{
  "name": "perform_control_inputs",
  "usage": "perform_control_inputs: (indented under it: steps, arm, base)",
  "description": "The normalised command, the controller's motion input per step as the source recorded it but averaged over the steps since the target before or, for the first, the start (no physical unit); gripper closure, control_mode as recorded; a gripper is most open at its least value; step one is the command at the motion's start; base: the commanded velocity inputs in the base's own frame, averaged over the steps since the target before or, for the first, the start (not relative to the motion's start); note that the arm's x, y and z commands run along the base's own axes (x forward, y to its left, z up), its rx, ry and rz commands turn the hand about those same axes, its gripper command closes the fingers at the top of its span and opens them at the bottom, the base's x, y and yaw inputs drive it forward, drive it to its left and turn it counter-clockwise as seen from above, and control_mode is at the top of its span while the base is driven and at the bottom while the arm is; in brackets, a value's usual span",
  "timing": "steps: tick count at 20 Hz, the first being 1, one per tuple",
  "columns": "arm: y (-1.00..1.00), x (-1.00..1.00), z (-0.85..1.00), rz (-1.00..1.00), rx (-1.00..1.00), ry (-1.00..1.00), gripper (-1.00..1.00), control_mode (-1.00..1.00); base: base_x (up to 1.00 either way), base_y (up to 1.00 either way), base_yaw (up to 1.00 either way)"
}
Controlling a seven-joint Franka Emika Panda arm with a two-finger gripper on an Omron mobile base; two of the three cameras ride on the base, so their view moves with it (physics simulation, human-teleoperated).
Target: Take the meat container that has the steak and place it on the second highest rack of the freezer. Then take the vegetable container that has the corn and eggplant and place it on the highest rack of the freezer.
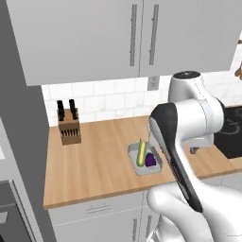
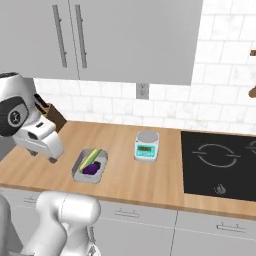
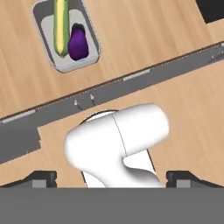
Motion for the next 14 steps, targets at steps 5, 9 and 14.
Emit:
perform_control_inputs:
  steps: [5,9,14]
  arm:
    - [-0.46,0.59,-0.84,-0.21,0.36,0.10,-1.00,-1.00]
    - [-0.20,0.74,-0.66,-0.12,0.20,0.00,-1.00,-1.00]
    - [0.00,0.87,-0.66,-0.12,0.02,0.05,-1.00,-1.00]
  base:
    - [0.00,0.00,0.00]
    - [0.00,0.00,0.00]
    - [0.00,0.00,0.00]
